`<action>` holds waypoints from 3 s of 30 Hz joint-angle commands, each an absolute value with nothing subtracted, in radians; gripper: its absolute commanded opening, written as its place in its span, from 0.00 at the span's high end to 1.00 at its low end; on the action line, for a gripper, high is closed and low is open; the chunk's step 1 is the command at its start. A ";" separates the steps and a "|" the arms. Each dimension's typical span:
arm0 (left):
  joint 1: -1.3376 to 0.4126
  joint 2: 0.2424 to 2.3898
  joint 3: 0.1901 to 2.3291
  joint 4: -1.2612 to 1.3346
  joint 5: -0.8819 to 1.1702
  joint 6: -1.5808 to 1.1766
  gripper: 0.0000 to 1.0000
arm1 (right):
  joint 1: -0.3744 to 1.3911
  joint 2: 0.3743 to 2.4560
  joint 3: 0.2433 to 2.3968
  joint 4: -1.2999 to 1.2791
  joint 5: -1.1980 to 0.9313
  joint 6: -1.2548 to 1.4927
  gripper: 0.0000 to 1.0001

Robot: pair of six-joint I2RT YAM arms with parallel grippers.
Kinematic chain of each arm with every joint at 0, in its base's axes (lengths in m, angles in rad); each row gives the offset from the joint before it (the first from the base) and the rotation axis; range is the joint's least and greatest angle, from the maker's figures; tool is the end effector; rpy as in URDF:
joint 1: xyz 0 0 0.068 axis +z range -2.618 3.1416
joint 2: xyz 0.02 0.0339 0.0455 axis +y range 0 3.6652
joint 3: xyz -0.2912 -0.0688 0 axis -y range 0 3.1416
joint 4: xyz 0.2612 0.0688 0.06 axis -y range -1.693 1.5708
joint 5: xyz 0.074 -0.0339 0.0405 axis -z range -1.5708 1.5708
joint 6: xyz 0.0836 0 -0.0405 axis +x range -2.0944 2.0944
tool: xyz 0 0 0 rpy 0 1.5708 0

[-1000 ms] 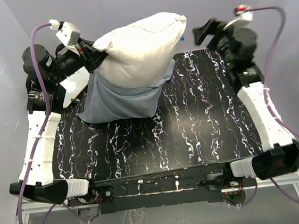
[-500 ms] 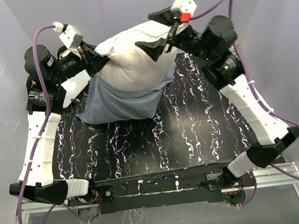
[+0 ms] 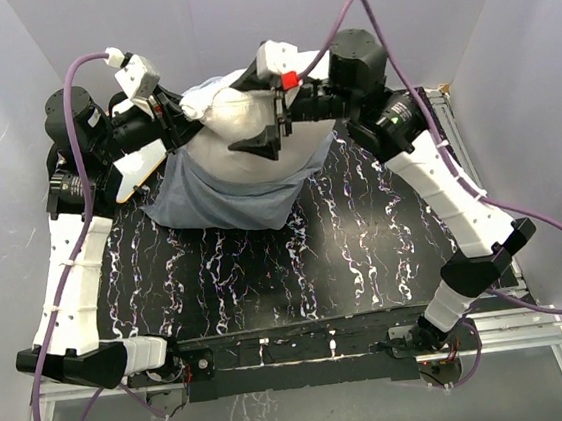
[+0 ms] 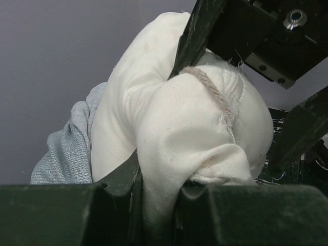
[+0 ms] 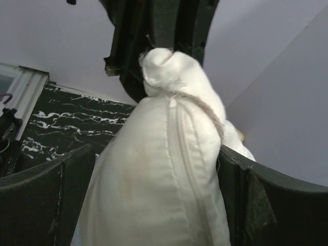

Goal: Remove the pillowcase from the pillow

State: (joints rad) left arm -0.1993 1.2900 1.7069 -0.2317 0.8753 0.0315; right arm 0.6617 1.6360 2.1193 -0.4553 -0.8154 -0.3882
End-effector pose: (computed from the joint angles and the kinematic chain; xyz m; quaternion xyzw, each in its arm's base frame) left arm 0.2610 -0.1182 0.5774 0.3905 0.5371 -0.3281 0.6718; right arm 0.2574 0.2776 0.5823 -0.5667 0.4114 0.3636 0.6143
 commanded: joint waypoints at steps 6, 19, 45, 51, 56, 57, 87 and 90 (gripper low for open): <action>-0.193 1.271 1.736 -0.154 0.866 -0.002 1.00 | 0.887 1.666 2.064 -0.732 -0.591 -0.510 0.01; -0.192 1.272 1.803 -0.122 0.931 -0.134 1.00 | 0.738 1.583 1.698 -0.238 -0.325 -0.265 0.69; -0.130 1.277 1.476 -0.021 0.738 -0.293 0.13 | 0.510 1.324 1.467 0.115 -0.544 0.114 0.92; -0.131 1.286 1.417 -0.002 0.752 -0.291 0.21 | 0.511 1.338 1.490 0.098 -0.543 0.125 0.92; -0.131 1.296 1.378 0.013 0.731 -0.283 0.29 | 0.511 1.345 1.482 0.128 -0.585 0.176 0.92; -0.131 1.301 1.374 0.018 0.724 -0.287 0.32 | 0.511 1.348 1.482 0.130 -0.591 0.185 0.92; -0.112 1.163 1.389 -0.068 0.733 -0.227 0.30 | 0.518 1.370 1.461 0.192 -0.479 0.311 0.92; -0.116 1.186 1.391 -0.058 0.729 -0.272 0.31 | 0.565 1.395 1.479 0.179 -0.439 0.301 0.92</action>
State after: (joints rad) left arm -0.1120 1.1503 1.3800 -0.0731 0.6621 -0.1616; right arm 0.5026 1.3758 1.4414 0.0868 -0.5098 0.2489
